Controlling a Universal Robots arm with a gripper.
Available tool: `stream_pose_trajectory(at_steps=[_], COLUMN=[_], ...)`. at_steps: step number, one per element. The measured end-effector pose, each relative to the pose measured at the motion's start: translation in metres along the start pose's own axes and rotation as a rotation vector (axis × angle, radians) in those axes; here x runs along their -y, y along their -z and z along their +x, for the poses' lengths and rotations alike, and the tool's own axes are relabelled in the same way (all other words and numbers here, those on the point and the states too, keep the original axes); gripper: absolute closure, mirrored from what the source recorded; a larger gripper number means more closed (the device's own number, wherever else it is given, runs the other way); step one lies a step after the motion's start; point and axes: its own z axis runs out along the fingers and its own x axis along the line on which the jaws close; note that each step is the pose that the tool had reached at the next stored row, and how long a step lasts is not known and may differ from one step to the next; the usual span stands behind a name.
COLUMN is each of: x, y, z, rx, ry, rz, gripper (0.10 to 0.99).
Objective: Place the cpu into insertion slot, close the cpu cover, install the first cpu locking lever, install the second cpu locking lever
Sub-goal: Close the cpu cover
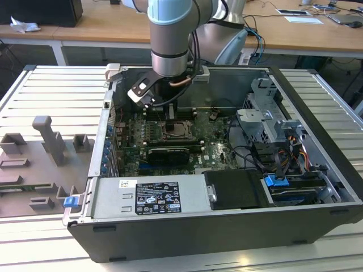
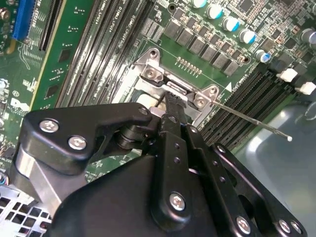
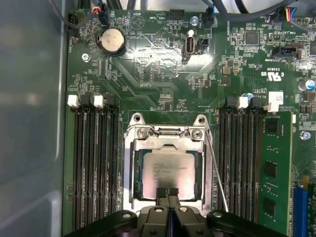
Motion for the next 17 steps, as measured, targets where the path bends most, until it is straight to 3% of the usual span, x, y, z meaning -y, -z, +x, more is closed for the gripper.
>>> stream_pose_trajectory(at_steps=[5,8,17], x=[-0.0002,-0.0008,-0.0137], y=[-0.0024,0.0084,0.0080], z=[0.0002,0.0001,-0.0002], rx=[-0.0001,-0.0002,0.0000], ry=[0.000,0.000,0.000], rz=[0.000,0.002,0.003], gripper=[0.980,0.980,0.980])
